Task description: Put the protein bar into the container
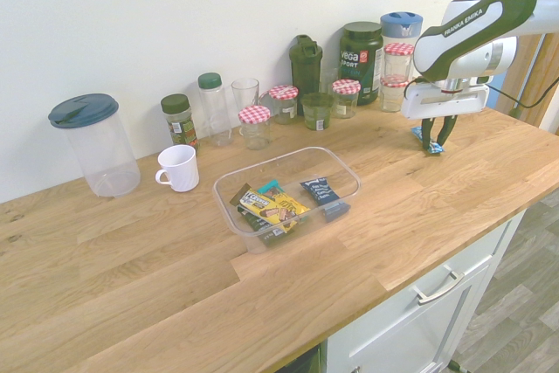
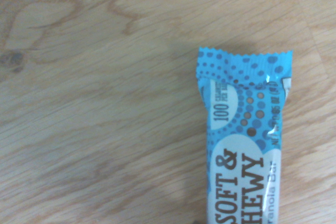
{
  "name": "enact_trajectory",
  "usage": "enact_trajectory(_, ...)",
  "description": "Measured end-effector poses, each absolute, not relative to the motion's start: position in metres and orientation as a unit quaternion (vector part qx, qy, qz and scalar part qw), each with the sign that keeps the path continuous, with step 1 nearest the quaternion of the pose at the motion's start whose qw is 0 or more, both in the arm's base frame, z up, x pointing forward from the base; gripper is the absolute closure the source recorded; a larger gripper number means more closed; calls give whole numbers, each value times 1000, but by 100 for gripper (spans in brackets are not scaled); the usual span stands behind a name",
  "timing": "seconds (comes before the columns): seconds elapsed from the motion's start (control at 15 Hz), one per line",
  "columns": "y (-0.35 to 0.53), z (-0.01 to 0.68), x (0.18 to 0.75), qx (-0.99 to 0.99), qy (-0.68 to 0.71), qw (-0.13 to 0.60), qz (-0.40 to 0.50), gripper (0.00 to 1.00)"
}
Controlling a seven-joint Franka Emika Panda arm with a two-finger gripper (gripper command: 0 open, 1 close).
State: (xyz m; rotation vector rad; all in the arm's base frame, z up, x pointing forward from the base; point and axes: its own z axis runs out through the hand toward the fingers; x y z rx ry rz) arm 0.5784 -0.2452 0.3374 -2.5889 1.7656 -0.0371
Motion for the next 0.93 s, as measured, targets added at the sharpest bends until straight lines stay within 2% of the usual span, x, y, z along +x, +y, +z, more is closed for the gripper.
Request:
enact_trajectory(0.47, -214, 350, 579, -839, 544, 3, -29, 100)
enact_trajectory(0.93, -78, 435, 545, -865, 495, 4, -76, 100)
